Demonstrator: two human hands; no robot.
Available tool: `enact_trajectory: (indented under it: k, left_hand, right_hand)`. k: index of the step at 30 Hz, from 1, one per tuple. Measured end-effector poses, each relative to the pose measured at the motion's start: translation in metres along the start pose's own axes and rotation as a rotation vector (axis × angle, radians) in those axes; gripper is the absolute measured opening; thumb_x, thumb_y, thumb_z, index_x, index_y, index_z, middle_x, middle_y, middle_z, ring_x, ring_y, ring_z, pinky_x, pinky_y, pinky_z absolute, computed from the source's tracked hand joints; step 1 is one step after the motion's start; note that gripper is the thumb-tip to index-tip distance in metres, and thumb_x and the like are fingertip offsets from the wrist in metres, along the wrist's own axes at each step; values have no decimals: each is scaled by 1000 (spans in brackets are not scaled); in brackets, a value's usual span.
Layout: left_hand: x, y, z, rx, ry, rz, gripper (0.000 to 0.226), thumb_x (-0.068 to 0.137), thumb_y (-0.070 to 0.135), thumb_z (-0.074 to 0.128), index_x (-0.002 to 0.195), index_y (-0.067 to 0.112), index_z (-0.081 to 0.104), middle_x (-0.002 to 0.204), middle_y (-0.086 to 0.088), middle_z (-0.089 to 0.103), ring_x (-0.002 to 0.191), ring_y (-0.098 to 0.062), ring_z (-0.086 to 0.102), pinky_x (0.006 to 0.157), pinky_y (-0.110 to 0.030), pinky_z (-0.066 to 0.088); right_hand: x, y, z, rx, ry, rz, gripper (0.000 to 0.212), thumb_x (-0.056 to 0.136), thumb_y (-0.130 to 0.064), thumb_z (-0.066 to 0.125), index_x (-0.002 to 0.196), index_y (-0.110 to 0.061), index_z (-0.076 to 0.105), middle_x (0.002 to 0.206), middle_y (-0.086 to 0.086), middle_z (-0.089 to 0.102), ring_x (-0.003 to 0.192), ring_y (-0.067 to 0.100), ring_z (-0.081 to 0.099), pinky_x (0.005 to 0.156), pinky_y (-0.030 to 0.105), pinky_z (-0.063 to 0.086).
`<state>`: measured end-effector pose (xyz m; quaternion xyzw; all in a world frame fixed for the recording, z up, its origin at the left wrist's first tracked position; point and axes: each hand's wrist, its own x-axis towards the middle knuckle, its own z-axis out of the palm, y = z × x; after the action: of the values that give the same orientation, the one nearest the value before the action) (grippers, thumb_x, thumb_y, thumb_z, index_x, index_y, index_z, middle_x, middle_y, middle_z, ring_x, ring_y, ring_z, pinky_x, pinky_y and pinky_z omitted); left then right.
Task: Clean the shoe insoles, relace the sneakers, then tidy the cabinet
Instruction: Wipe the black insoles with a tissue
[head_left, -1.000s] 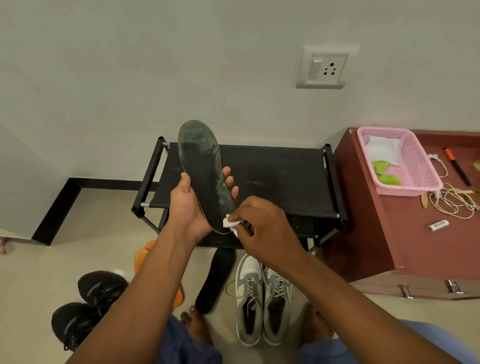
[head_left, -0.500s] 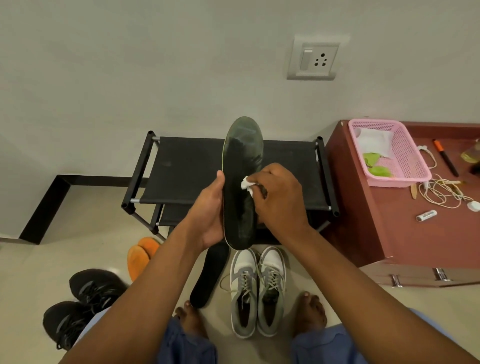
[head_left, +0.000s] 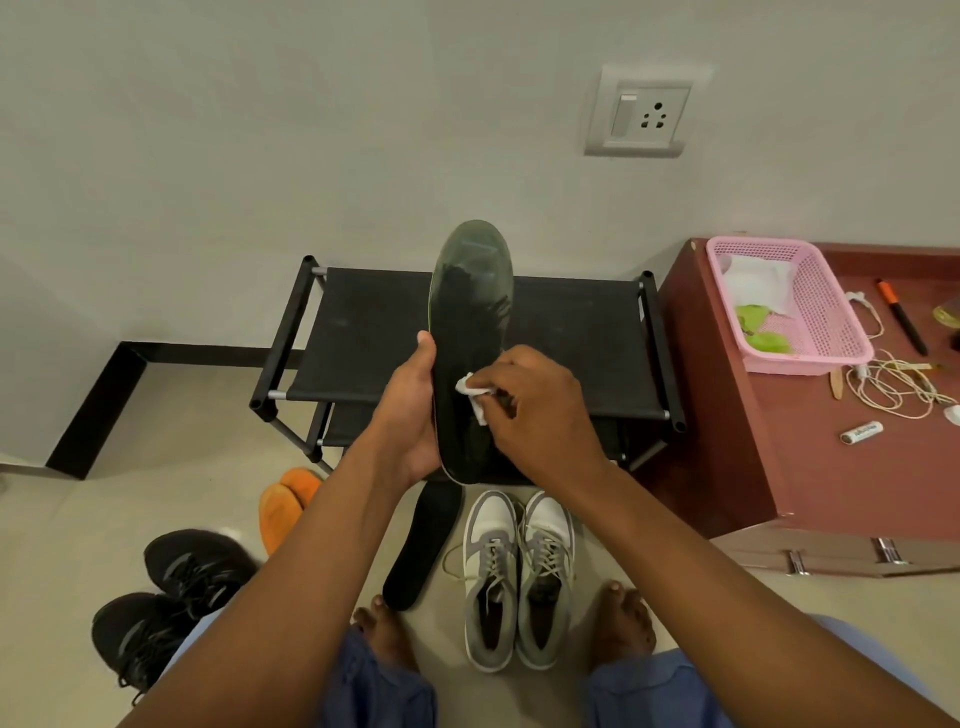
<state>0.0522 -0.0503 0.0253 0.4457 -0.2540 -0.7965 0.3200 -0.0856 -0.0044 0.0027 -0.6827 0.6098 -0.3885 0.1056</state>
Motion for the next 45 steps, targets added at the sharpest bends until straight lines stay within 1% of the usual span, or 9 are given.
enact_trajectory:
  k: [2, 5, 15, 21, 28, 35, 38, 42, 45]
  left_hand:
    - [3, 3, -6, -77, 12, 9, 79, 104, 68, 20, 125, 12, 71, 131, -15, 70, 121, -33, 67, 103, -48, 51]
    - [6, 8, -14, -194, 32, 54, 80, 104, 69, 17, 137, 11, 62, 135, -14, 67, 128, -33, 63, 107, -50, 48]
    - [9, 17, -24, -402, 78, 195, 81, 103, 69, 16, 141, 12, 59, 134, -12, 68, 123, -31, 67, 110, -58, 46]
    - [9, 14, -18, -414, 104, 212, 78, 104, 67, 21, 134, 10, 63, 131, -14, 70, 118, -31, 69, 104, -59, 51]
    - [6, 6, -4, -278, 28, 116, 77, 105, 66, 21, 129, 9, 65, 135, -15, 67, 124, -32, 66, 110, -53, 47]
    - [0, 1, 5, -102, -36, 56, 74, 106, 64, 19, 138, 13, 62, 132, -14, 69, 119, -29, 69, 100, -44, 51]
    - [-1, -1, 9, -35, -42, 41, 71, 106, 63, 20, 135, 16, 64, 130, -13, 71, 117, -28, 70, 96, -43, 54]
    - [-4, -3, 13, 61, -54, 15, 63, 106, 62, 22, 127, 23, 67, 119, -10, 76, 104, -27, 75, 73, -38, 63]
    - [-5, -3, 14, 93, -66, -3, 65, 105, 63, 25, 131, 19, 65, 121, -15, 74, 108, -33, 74, 81, -46, 63]
  right_hand:
    - [-2, -3, 3, 36, -31, -25, 13, 90, -14, 75, 102, -14, 80, 95, 2, 70, 88, 12, 67, 90, 25, 56]
    - [-4, -6, 5, 62, -83, -23, 14, 88, -14, 77, 102, -15, 80, 96, 0, 71, 87, 7, 64, 82, 20, 55]
    - [-10, -22, 9, 182, -145, 5, 13, 88, -16, 77, 101, -16, 81, 95, -2, 73, 85, 6, 66, 76, 21, 56]
    - [-14, -35, 13, 209, -142, -9, 14, 89, -15, 74, 102, -16, 80, 95, -3, 72, 85, 4, 63, 78, 12, 48]
    - [-7, -32, 10, 161, -39, 4, 12, 92, -12, 70, 101, -15, 78, 96, 0, 69, 88, 7, 64, 83, 24, 55]
    - [2, -10, 1, 1, 60, 39, 9, 93, -10, 69, 100, -12, 74, 99, 4, 66, 100, 19, 66, 96, 34, 55]
    - [6, -3, -3, -53, 106, 55, 9, 91, -9, 70, 99, -12, 74, 98, 4, 65, 88, 17, 63, 80, 31, 57]
    - [11, 6, -12, -83, 168, 88, 9, 92, -9, 69, 99, -13, 73, 97, 3, 63, 83, 13, 59, 73, 25, 52]
    - [15, 12, -18, -80, 203, 119, 10, 92, -8, 68, 98, -14, 73, 95, 0, 62, 83, 12, 58, 73, 22, 46]
